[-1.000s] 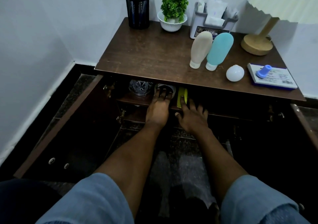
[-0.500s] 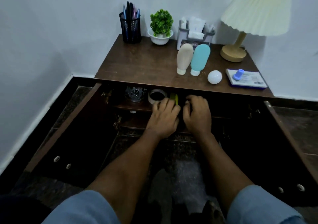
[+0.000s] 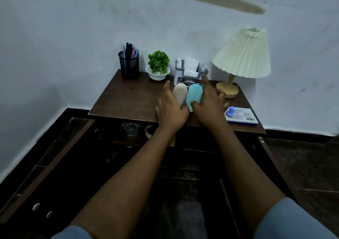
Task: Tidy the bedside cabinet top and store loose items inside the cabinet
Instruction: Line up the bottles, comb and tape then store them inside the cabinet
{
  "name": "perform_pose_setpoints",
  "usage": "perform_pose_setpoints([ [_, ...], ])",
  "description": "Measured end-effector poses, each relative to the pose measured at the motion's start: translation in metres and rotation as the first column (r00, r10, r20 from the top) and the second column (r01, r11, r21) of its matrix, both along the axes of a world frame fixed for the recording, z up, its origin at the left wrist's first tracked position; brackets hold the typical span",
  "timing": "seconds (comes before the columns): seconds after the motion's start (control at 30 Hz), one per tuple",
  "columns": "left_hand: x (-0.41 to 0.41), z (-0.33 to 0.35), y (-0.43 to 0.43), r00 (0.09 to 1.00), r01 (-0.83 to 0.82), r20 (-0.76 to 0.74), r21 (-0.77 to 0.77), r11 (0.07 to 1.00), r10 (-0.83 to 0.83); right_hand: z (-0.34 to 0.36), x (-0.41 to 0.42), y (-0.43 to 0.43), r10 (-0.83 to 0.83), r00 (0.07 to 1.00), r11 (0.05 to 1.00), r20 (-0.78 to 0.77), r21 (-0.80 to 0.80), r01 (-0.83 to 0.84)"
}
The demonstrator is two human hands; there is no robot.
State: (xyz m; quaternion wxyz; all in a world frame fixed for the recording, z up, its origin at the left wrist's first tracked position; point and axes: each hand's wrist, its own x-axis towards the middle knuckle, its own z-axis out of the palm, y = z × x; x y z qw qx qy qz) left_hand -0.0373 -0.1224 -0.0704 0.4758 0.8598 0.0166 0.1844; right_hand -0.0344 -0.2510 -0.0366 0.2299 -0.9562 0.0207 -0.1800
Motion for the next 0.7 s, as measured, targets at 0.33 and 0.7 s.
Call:
perform_pose_setpoints([
  [0.33, -0.007, -0.011, 0.012, 0.973, -0.017, 0.218, -0.269, 0.963, 0.078, -0.009, -0.013, 0.013, -0.076, 0.936, 0.948, 0.345, 0.316, -0.039],
  [0.7, -0.103, -0.125, 0.054, 0.962, 0.139, 0.174, 0.356, 0.924, -0.212, -0.125, -0.121, -0.025, 0.242, 0.968, 0.970, 0.066, 0.016, -0.244],
])
